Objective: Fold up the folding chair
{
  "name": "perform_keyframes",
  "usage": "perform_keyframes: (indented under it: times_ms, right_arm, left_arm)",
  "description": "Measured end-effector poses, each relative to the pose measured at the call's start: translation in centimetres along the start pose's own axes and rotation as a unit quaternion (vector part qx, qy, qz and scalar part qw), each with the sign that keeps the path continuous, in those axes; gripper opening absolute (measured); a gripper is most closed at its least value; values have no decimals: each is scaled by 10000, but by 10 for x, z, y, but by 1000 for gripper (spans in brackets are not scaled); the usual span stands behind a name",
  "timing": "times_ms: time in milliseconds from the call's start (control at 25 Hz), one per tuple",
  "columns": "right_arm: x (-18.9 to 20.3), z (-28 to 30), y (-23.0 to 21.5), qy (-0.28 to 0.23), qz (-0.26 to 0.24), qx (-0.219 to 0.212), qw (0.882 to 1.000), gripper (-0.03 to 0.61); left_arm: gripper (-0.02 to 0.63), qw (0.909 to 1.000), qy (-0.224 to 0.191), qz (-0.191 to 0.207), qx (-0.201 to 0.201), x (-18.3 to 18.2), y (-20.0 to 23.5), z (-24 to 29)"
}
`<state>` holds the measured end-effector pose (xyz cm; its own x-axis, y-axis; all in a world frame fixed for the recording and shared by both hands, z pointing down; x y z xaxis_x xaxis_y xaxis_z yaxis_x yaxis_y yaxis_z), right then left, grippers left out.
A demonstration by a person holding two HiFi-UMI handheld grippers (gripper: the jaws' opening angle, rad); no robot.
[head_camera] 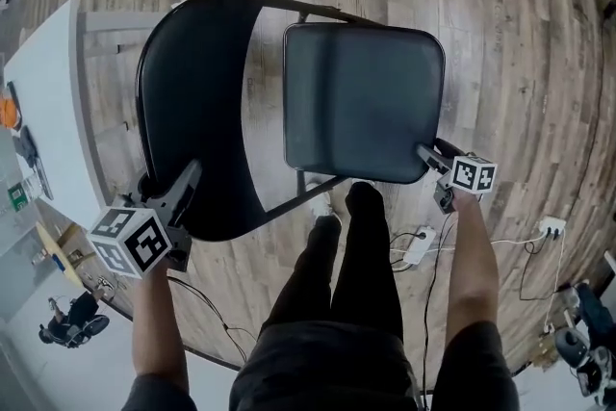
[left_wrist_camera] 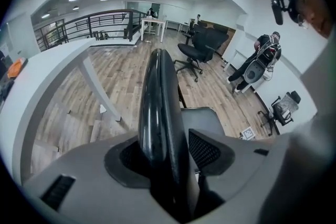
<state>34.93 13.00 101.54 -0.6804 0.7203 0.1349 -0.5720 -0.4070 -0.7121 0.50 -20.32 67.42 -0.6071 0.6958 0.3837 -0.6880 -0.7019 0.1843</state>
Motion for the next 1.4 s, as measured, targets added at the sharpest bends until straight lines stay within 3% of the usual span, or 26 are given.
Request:
perform_keyframes:
  times_ms: [200, 520, 960, 1400]
  right_arm:
    - [-2, 20, -8, 254, 420, -662, 9966, 327]
    - [-2, 39, -1, 655, 200, -1267, 9896, 331]
    - [-6, 41, 10, 772, 183, -1222, 9893, 333]
    - [-14, 8, 76, 828, 237, -1467, 9854, 331]
  left_arm:
    - [227, 9999, 120, 102, -37, 0, 3, 6]
    - [197, 9995, 214, 205, 57, 4, 2, 6]
    - [145, 9996, 196, 87, 169, 1, -4, 0]
    - [91, 9988, 69, -137, 462, -26, -39, -46]
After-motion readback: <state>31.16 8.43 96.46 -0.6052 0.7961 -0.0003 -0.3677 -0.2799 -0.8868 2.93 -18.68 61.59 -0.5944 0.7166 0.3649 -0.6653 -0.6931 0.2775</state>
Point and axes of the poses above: the fingertips, and each gripper's own axes: z forward along the fingers, y to its left, x out of its underside, the point moved 4 cm from there along -z, backward along the fingers, and after that the axes turned 4 degrees about y, right-handed, at the moved point
